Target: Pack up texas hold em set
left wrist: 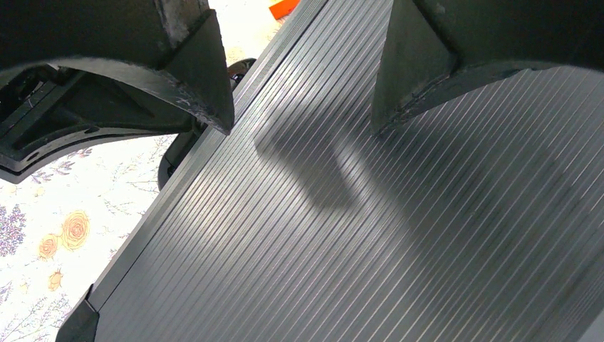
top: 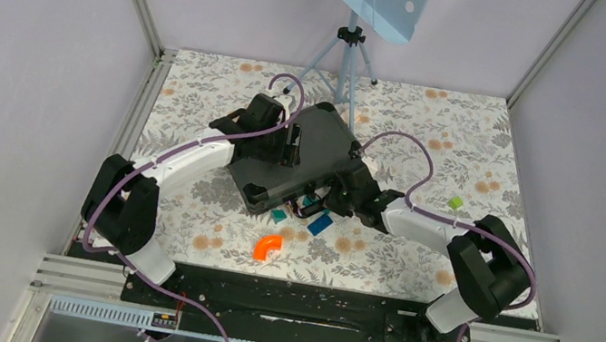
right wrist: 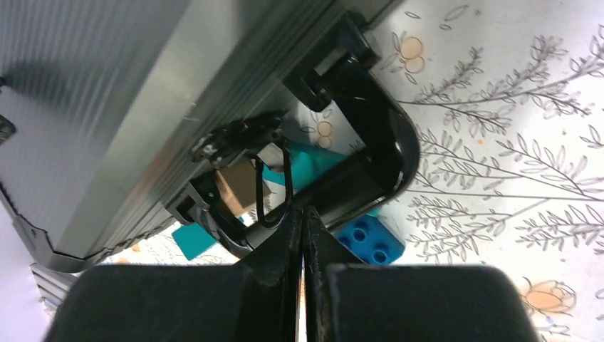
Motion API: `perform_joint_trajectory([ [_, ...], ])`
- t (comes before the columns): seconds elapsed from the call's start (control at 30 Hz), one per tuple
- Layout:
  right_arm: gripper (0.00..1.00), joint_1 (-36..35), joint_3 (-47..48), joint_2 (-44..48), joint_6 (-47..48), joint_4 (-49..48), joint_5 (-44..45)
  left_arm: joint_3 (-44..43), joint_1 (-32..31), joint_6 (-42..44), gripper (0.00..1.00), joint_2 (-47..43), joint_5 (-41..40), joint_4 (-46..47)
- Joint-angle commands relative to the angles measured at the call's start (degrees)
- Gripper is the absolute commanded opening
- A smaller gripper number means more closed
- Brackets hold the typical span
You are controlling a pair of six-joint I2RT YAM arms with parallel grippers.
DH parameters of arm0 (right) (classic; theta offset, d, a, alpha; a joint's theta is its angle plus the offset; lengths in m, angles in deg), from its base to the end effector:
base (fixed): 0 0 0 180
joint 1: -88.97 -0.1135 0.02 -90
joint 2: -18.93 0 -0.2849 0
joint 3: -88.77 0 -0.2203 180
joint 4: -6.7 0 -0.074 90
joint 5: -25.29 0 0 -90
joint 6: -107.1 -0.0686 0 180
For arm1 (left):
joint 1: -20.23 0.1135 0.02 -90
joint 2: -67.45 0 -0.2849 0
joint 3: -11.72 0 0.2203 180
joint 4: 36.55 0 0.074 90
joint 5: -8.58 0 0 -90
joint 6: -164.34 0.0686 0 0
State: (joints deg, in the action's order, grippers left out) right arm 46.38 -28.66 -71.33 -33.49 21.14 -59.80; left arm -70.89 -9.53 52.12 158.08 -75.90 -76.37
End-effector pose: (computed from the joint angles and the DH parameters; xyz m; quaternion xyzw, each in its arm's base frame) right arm 0.2410 0.2135 0.2005 0.0810 0.9097 0.2675 0.3070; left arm 0.2891 -0.1729 0.2622 0.0786 0.9288 -0.1978 0.3032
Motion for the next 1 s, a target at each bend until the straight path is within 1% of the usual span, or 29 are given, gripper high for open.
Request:
perform_joint_trajectory([
  [0.0, 0.02, 0.24, 2.72, -1.98, 0.36, -1.97, 0.11, 0.55, -0.73, 0.16, 0.70, 2.80, 0.14, -6.89],
  [0.53, 0.02, 0.33, 6.18, -5.30, 0.39, -2.96, 0.43, 0.47, -0.72, 0.24, 0.70, 2.93, 0.17, -6.95],
  [0.97, 0.02, 0.30, 7.76, -5.39, -0.15, -9.09, 1.15, 0.62, -0.72, 0.24, 0.70, 3.12, 0.19, -6.88],
])
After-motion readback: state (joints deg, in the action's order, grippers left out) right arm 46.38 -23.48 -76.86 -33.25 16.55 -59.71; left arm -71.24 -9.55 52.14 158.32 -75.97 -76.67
